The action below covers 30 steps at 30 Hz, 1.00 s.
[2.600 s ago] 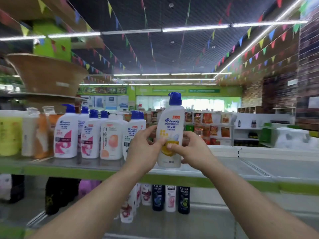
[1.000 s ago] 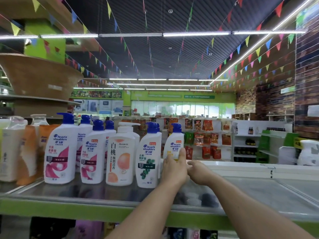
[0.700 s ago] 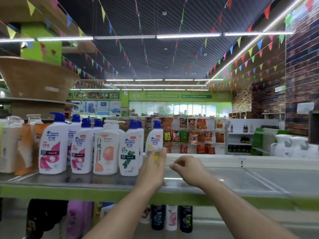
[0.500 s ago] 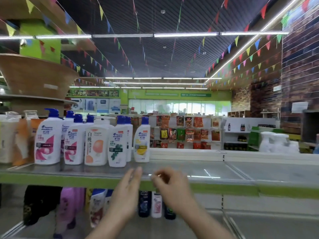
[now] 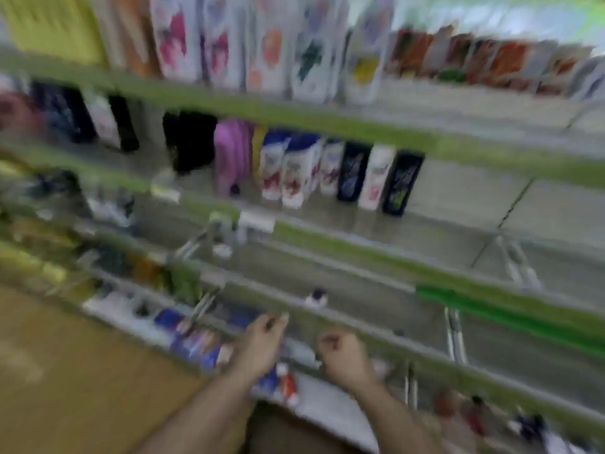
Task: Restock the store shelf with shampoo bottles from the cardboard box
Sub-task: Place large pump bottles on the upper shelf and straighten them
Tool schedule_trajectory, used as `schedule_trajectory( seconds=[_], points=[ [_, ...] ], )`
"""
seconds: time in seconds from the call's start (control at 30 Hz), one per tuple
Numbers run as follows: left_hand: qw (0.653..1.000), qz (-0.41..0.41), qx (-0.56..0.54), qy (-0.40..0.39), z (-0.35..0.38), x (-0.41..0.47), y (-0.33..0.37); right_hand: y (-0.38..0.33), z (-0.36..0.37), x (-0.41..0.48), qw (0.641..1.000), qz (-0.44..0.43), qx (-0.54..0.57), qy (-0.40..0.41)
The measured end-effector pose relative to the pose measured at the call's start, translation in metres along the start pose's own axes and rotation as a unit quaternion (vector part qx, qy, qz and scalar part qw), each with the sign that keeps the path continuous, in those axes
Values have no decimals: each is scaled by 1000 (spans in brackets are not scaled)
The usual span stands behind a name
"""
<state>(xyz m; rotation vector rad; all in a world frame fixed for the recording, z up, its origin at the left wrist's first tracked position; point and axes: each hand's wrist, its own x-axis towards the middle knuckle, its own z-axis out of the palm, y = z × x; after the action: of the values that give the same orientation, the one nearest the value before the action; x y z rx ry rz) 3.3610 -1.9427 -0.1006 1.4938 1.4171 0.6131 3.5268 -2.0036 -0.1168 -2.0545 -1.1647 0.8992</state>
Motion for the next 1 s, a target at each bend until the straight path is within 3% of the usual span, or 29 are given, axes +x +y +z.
schedule_trajectory(
  seconds=[0.13, 0.37, 0.47, 0.67, 0.8, 0.87, 1.0],
  points=[
    [996, -78, 30, -37, 12, 5, -86, 96, 70, 17, 995, 77, -26, -55],
    [976, -190, 81, -71, 41, 14, -253, 156, 157, -6, 979, 179, -93, -43],
    [973, -183, 87, -110, 62, 17, -324, 195, 208, -1, 968, 208, -124, -60],
    [953, -239, 124, -140, 112, 47, -459, 286, 320, 39, 919, 183, -276, -212],
    [947, -246, 114, -172, 146, 73, -536, 352, 404, 73, 914, 195, -247, -256],
    [942, -260, 125, -174, 165, 86, -572, 380, 441, 92, 919, 237, -196, -245],
    [937, -248, 118, -214, 194, 106, -627, 426, 498, 134, 923, 242, -189, -231]
  ],
)
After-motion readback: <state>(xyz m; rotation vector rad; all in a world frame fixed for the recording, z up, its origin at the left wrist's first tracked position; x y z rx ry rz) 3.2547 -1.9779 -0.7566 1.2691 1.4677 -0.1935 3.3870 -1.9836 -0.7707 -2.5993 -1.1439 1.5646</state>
